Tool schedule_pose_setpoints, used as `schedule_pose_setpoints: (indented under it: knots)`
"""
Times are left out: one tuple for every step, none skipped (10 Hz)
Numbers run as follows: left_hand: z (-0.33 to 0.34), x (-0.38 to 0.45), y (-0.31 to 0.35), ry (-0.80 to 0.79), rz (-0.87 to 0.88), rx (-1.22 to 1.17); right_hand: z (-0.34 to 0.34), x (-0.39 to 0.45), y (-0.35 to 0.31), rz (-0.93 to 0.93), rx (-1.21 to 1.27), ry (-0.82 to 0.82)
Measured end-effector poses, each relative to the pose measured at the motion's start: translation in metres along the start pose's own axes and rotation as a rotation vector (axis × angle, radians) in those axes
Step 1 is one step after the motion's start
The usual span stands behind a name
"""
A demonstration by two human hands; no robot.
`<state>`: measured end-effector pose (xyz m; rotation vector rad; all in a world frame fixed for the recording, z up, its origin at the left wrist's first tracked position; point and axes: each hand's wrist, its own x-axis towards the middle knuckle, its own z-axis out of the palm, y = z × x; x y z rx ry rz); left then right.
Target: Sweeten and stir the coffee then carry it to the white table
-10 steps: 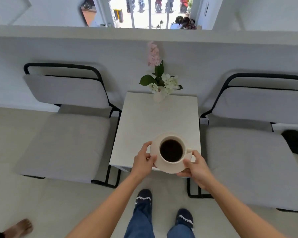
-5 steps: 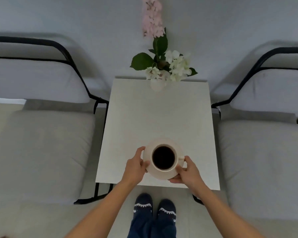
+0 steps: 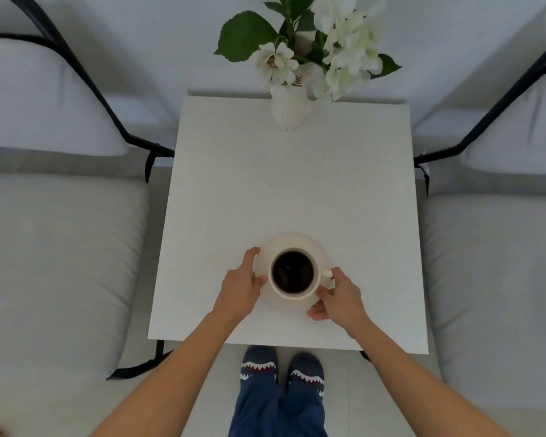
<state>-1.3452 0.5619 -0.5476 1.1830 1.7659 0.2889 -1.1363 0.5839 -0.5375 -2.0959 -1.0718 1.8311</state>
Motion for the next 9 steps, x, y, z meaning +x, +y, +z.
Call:
schedule_pose_setpoints:
  knots:
    - [0.002, 0.002, -0.002, -0.015, -0.012, 0.011, 0.001, 0.004, 0.002, 0.017, -0.06, 0.005]
    - [0.002, 0.002, -0.003, -0.02, -0.021, 0.014, 0.001, 0.008, 0.001, 0.015, -0.162, -0.008]
    - [0.002, 0.003, -0.005, -0.014, -0.027, 0.031, 0.003, 0.009, -0.001, -0.017, -0.349, -0.008]
    - [0.0, 0.004, -0.006, -0.01, -0.012, 0.084, 0.006, 0.012, -0.001, -0.043, -0.505, 0.025]
    - [-0.001, 0.005, -0.004, -0.022, -0.008, 0.14, 0.007, 0.013, 0.002, -0.088, -0.649, 0.057]
    - [-0.001, 0.006, -0.001, -0.024, -0.007, 0.212, 0.007, 0.012, 0.004, -0.138, -0.748, 0.083]
    - [0.0, 0.004, 0.002, -0.022, -0.013, 0.294, -0.001, 0.006, -0.001, -0.141, -0.871, 0.077]
    - [-0.001, 0.002, 0.002, 0.039, -0.028, 0.377, -0.017, -0.013, -0.022, -0.062, -0.9, 0.073]
    - [-0.004, -0.008, -0.006, 0.281, 0.016, 0.305, -0.054, -0.067, -0.065, -0.226, -0.58, 0.231]
